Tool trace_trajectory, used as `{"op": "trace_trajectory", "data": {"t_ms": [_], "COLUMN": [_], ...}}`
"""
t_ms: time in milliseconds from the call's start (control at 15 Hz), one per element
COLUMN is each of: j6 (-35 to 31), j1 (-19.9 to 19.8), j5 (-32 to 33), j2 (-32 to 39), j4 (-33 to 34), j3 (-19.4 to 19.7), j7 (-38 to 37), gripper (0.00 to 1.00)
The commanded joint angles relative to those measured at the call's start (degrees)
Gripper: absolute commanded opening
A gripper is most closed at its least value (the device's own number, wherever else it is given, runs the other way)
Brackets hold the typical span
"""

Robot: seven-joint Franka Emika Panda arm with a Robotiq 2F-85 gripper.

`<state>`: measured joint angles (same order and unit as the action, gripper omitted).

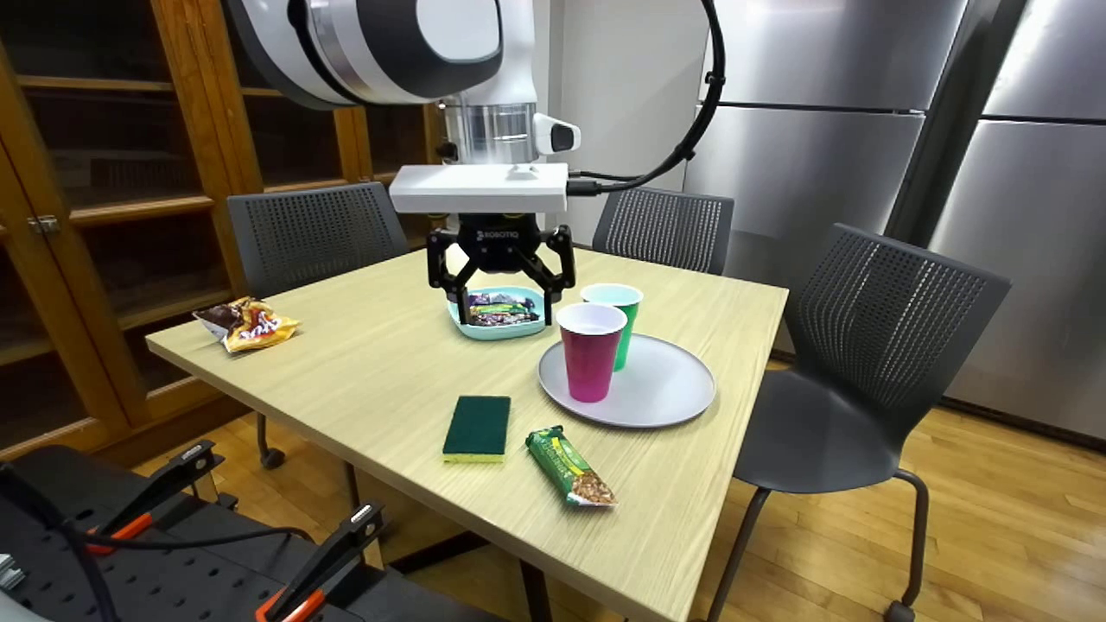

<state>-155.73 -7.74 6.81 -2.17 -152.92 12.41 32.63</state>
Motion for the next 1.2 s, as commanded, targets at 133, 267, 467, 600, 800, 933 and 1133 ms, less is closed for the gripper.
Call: {"op": "trace_trajectory", "data": {"t_ms": [133,267,467,600,800,933,1133], "j6": [-1.06,-1.72,-3.11,-4.10,-5.92,-6.90,-8.06], "j1": [-1.74,-2.32,-3.27,-3.98,-4.72,-5.01,-5.56], "j5": [1.23,1.80,2.67,3.67,5.57,7.58,9.17], "j2": [2.44,3.41,5.07,5.91,7.51,8.35,9.59], "j4": [1.31,1.64,2.11,2.27,2.69,2.86,2.96], "j3": [0.54,0.80,0.99,0.98,1.00,1.12,0.98], "j7": [4.22,5.56,7.37,8.62,9.69,9.70,10.11], "gripper": [1.00,1.00,1.00,1.00,1.00,1.00,1.00]}}
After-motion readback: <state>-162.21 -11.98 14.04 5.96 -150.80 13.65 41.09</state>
